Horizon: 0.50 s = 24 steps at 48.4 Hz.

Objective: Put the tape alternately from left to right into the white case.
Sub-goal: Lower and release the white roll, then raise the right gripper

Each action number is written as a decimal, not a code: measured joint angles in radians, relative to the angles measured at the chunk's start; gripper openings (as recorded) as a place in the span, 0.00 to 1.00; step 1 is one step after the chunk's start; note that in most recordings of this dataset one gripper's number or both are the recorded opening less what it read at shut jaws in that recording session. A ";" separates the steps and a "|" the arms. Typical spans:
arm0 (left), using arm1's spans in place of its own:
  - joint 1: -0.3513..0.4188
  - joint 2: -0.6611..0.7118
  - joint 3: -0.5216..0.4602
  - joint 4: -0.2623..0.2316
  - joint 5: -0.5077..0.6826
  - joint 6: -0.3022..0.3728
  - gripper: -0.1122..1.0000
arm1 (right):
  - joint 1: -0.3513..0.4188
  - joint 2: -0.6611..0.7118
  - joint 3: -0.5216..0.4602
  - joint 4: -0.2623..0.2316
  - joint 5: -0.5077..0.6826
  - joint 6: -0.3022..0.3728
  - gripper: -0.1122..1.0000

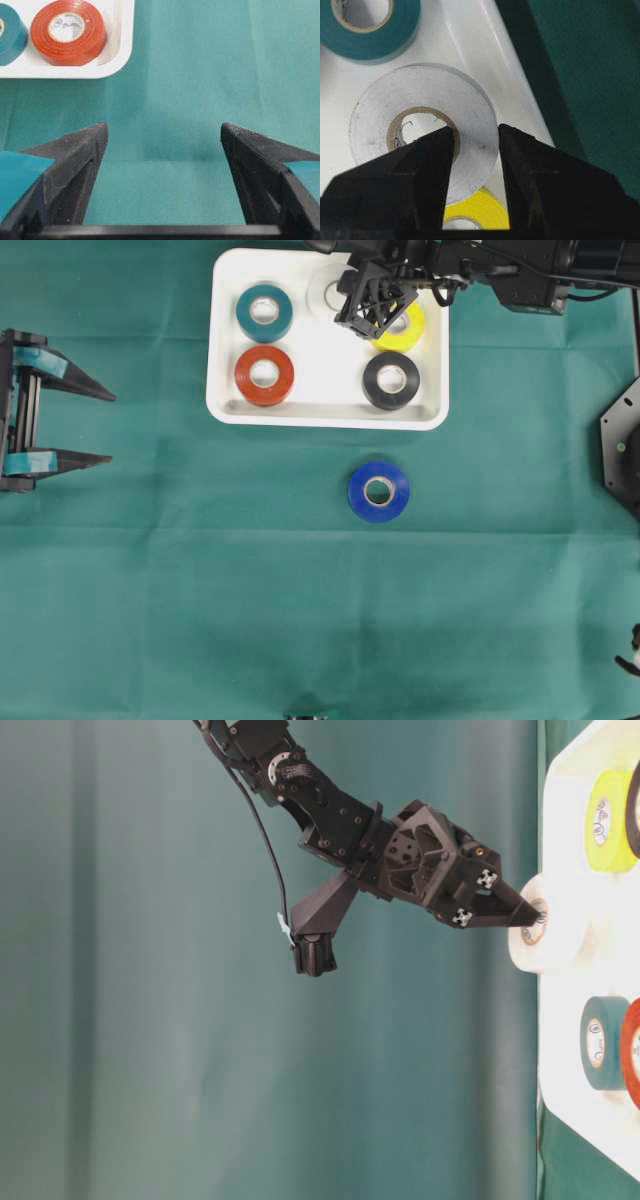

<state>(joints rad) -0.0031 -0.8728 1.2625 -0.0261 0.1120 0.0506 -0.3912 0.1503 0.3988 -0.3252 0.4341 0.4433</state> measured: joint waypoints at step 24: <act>0.005 0.000 0.000 0.000 0.000 0.000 0.91 | -0.006 0.003 0.002 0.000 0.003 0.000 0.11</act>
<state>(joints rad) 0.0015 -0.8728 1.2625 -0.0261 0.1120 0.0506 -0.3973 0.1534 0.4004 -0.3252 0.4372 0.4433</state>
